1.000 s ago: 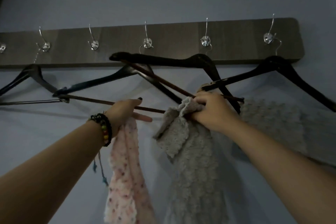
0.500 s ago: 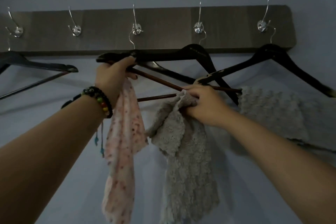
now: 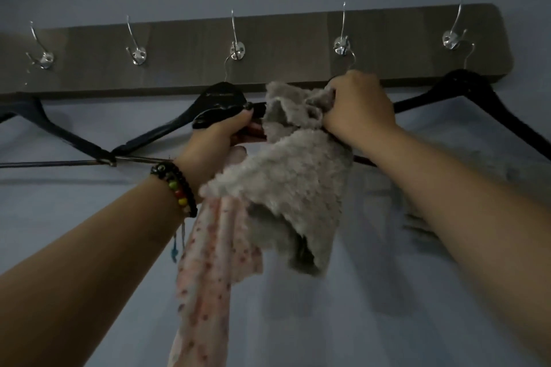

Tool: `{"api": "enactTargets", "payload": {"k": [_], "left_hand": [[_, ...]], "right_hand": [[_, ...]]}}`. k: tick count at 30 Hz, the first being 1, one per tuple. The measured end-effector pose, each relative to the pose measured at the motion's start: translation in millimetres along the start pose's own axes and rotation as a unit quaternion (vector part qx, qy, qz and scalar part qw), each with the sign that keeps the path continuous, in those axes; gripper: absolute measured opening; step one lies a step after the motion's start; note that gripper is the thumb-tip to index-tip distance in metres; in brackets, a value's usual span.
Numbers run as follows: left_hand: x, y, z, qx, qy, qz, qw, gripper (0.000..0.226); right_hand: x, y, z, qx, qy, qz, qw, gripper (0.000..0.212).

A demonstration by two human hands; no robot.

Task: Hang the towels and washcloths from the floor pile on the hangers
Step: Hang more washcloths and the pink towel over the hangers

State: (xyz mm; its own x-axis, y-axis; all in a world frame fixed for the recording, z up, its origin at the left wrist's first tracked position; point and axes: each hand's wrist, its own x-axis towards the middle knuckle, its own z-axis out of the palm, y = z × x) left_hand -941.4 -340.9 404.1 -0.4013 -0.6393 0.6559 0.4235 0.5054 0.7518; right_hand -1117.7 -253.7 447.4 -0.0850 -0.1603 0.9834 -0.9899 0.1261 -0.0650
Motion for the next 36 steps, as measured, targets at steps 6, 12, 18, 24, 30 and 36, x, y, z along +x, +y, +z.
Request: {"api": "enactTargets", "payload": {"k": [6, 12, 18, 24, 30, 36], "left_hand": [[-7, 3, 8, 0.020, -0.021, 0.016, 0.999, 0.040], [-13, 4, 12, 0.031, -0.055, 0.058, 0.996, 0.023], [-15, 1, 12, 0.008, -0.019, 0.049, 0.999, 0.026], [-27, -5, 9, 0.047, -0.057, 0.045, 0.996, 0.037], [-32, -17, 16, 0.050, -0.005, 0.052, 0.997, 0.048], [-41, -40, 18, 0.101, -0.069, 0.001, 0.993, 0.033]], "right_hand": [[-11, 5, 7, 0.053, -0.041, 0.110, 0.992, 0.052], [-27, 8, 7, 0.206, -0.034, 0.096, 0.973, 0.028], [-33, 11, -2, 0.253, -0.244, 0.017, 0.936, 0.060], [-26, 15, -10, 0.254, -0.321, 0.027, 0.912, 0.067], [-26, 21, -4, 0.232, -0.259, -0.005, 0.938, 0.069], [-56, 35, -10, 0.212, -0.126, -0.056, 0.968, 0.015]]}}
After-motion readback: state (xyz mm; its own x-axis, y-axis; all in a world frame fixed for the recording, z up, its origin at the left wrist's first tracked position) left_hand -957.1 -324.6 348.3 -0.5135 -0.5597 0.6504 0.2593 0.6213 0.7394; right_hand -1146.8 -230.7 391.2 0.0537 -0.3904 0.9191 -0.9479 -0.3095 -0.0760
